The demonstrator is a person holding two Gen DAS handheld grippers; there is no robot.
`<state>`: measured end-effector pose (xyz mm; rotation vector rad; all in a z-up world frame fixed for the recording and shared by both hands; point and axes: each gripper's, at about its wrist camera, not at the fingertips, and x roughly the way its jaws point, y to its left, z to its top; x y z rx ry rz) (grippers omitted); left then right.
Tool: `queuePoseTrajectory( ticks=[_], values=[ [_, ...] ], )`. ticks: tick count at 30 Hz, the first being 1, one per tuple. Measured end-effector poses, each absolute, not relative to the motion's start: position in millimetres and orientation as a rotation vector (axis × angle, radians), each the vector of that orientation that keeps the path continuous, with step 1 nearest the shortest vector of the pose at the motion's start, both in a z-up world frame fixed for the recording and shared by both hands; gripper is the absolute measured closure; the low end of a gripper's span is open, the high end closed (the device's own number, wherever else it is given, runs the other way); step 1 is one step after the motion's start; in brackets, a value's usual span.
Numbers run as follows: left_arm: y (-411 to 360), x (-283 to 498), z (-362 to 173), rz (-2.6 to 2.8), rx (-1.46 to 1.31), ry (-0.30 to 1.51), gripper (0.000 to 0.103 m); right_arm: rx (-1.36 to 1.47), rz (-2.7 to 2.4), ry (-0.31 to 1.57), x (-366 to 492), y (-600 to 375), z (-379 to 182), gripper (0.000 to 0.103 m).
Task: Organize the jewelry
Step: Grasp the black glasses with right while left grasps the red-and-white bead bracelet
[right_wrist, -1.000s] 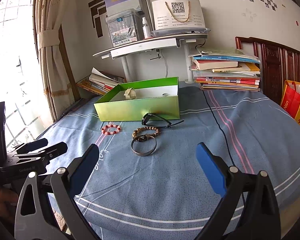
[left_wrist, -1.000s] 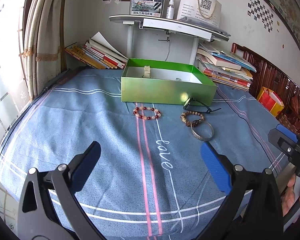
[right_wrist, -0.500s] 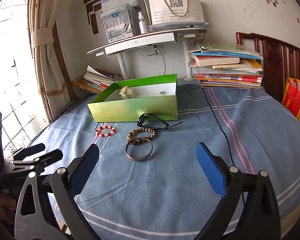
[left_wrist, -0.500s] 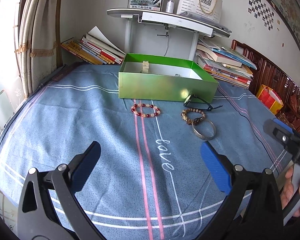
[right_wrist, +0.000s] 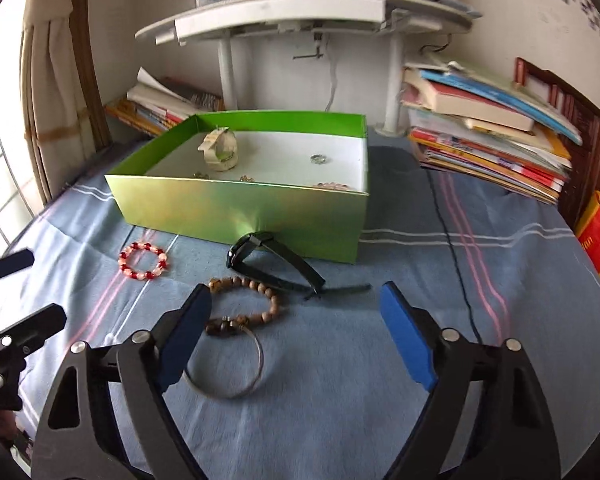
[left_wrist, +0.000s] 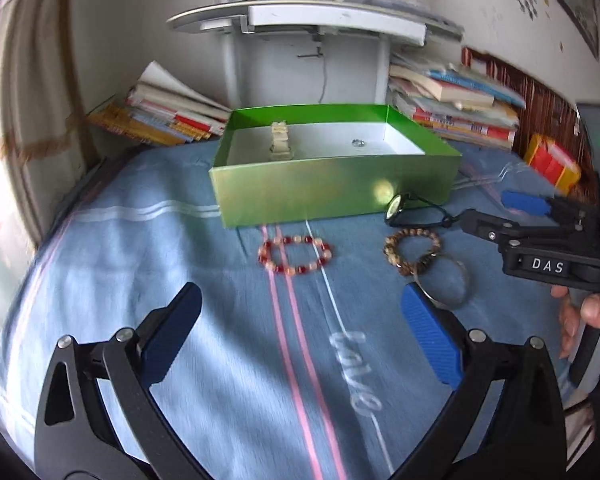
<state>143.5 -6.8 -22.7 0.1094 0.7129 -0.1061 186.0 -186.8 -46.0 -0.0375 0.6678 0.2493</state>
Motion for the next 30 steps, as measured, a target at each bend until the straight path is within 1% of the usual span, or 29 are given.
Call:
queuePoseTrajectory(
  ticks=[1,3,5,6,10,13,14,15,16,17,18,21,26,30],
  values=[
    [-11,151,-25,-0.111,0.146,0.718,0.004,-0.046,0.257,0.679,192,-184,-49,0.021],
    [-17,166,-30,-0.123,0.195,0.732,0.005,-0.05,0.267,0.702,203,-180,-53,0.027],
    [-19,179,-36,-0.15,0.21,0.756,0.009,-0.046,0.275,0.731,215,-179,-59,0.034],
    [-21,187,-39,-0.166,0.216,0.773,0.016,-0.045,0.278,0.743,221,-179,-61,0.038],
    [-22,211,-54,-0.198,0.233,0.844,0.034,-0.048,0.29,0.777,236,-178,-69,0.045],
    [-25,226,-67,-0.229,0.24,0.902,0.054,-0.051,0.301,0.792,244,-177,-74,0.054],
    [-25,231,-72,-0.249,0.228,0.93,0.055,-0.046,0.304,0.802,247,-178,-76,0.061],
    [-23,234,-72,-0.265,0.2,0.929,0.063,-0.035,0.305,0.811,250,-179,-77,0.066],
    [-21,236,-73,-0.282,0.168,0.938,0.071,-0.027,0.307,0.81,252,-180,-77,0.071],
    [-19,238,-72,-0.283,0.152,0.941,0.079,-0.025,0.311,0.805,253,-181,-76,0.084],
    [-17,240,-72,-0.267,0.148,0.941,0.095,-0.022,0.316,0.806,253,-182,-76,0.089],
    [-12,240,-71,-0.283,0.115,0.951,0.096,0.004,0.331,0.785,247,-184,-71,0.095],
    [0,222,-49,-0.279,0.032,0.855,0.096,0.051,0.339,0.701,223,-191,-48,0.095],
    [10,187,-10,-0.289,-0.025,0.745,0.096,0.079,0.346,0.624,194,-198,-19,0.096]
  ],
)
